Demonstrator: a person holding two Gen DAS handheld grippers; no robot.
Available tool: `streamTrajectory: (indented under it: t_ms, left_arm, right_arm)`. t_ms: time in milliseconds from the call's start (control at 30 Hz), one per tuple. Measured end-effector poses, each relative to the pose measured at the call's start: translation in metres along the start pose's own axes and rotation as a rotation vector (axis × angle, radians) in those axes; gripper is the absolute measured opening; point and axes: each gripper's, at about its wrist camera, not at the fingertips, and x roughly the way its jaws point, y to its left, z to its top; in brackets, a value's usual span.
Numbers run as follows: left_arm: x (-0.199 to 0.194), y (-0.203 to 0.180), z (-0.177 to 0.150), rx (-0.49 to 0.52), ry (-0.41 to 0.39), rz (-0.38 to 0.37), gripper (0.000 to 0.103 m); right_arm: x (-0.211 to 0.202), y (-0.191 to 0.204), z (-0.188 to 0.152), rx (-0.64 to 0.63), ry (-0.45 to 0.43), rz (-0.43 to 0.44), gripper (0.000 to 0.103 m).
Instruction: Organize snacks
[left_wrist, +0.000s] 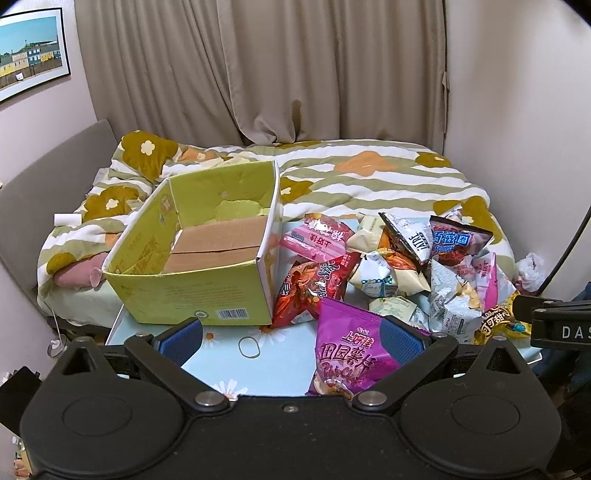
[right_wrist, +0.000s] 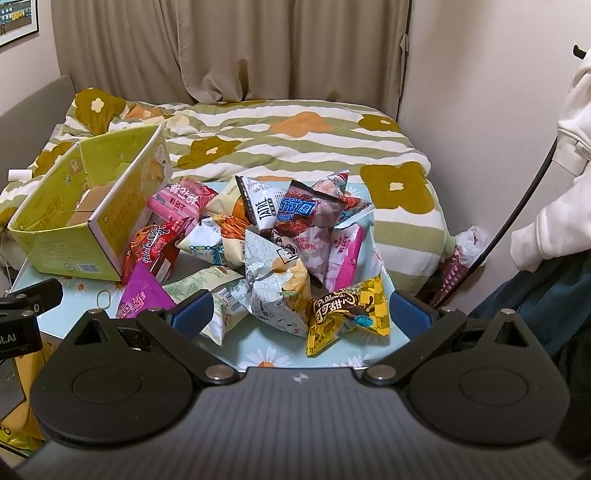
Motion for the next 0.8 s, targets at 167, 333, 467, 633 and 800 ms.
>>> streamTrajectory:
  t_ms: [167,333,467,633,800]
  left_arm:
    - [-0.0022,-0.0008,0.0005,-0.001,-0.006,0.000,0.103]
    - [-0.0050,-0.0025,0.0016,0.001,-0.016,0.000,0.103]
    - [-0.0059,-0.0026,0.0013,-0.002,-0.019,-0.002,0.103]
    - [-0.0078,-0.0034,0.0012,0.002,-0.027,-0.002,0.103]
    - [-0.0089,-0.0055,0.0008,0.004,-0.029,-0.003,0.103]
  right_arm:
    - [-0.0016,0.0001,0.0030,-0.006,-0.010,0.002,0.103]
    - [-0.0038,-0.0003,0.0036,-0.006,-0.017,0.005,0.103]
    - [-0.0040,-0.0001,0.0040,-0.006,-0.017,0.003,0.103]
    - [-0.0064,-0.0039,0.0039,0.003,-0.024,0.003,0.103]
    - [-0.0075,-0.0051,0.0034,0.006,-0.026,0.003,0.103]
